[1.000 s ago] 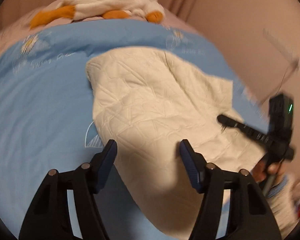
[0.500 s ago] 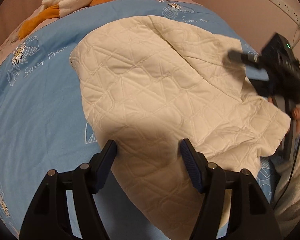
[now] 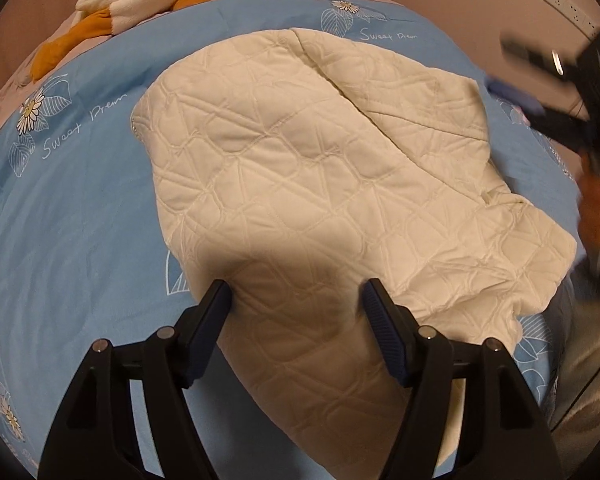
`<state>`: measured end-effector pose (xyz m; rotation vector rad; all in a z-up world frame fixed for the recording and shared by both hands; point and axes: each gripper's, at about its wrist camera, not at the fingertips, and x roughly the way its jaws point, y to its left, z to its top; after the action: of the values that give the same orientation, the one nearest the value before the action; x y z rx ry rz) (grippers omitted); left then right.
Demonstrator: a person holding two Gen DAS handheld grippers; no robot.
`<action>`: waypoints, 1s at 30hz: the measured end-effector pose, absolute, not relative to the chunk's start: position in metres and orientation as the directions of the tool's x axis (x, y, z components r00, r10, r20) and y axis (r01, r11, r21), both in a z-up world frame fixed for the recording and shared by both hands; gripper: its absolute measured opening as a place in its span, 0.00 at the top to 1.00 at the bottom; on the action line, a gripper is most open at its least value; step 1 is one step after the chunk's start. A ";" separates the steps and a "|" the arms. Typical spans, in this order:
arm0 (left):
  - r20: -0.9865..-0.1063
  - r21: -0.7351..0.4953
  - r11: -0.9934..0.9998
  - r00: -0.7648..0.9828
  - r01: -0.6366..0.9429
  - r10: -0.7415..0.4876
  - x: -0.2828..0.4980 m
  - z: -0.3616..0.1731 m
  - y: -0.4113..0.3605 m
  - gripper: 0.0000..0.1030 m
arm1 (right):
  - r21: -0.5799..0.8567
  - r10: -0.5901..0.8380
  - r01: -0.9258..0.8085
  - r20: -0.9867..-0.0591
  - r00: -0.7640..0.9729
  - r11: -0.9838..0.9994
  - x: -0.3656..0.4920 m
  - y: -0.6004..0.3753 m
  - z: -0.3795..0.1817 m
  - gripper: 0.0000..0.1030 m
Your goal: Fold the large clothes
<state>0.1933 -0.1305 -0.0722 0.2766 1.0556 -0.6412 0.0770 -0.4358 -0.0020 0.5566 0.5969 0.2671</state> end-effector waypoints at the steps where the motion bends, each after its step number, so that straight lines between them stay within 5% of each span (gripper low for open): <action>1: -0.872 -0.082 0.788 0.339 0.610 -0.353 0.192 -0.072 -0.131 0.34 | 0.504 0.369 -0.094 -0.482 0.795 0.859 0.069 -0.421 0.001 0.34; 3: -0.869 -0.066 0.792 0.355 0.607 -0.345 0.188 -0.072 -0.132 0.34 | 0.410 0.339 -0.131 -0.490 0.803 0.903 0.049 -0.395 0.004 0.42; 5: -0.865 -0.058 0.798 0.369 0.600 -0.340 0.185 -0.071 -0.132 0.34 | 0.329 0.287 -0.129 -0.495 0.820 0.936 0.031 -0.374 0.003 0.66; 13: -0.828 -0.006 0.802 0.447 0.597 -0.339 0.169 -0.079 -0.133 0.34 | 0.026 0.098 -0.112 -0.696 0.712 0.993 0.025 -0.343 -0.063 0.66; 21: -0.828 -0.014 0.808 0.446 0.589 -0.340 0.172 -0.080 -0.129 0.34 | 0.147 0.163 -0.084 -0.697 0.698 0.986 0.024 -0.360 -0.053 0.66; 25: -0.831 -0.025 0.807 0.436 0.590 -0.345 0.171 -0.080 -0.129 0.34 | 0.245 0.238 -0.110 -0.590 0.771 0.963 0.026 -0.372 -0.018 0.66; 30: -0.831 -0.017 0.802 0.437 0.597 -0.343 0.171 -0.080 -0.131 0.33 | 0.195 0.159 -0.046 -0.619 0.769 0.980 0.077 -0.379 -0.016 0.66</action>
<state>0.1709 -0.1311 -0.0802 0.2983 0.9522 -0.5952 0.0771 -0.3791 -0.0155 0.1730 0.6858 0.1120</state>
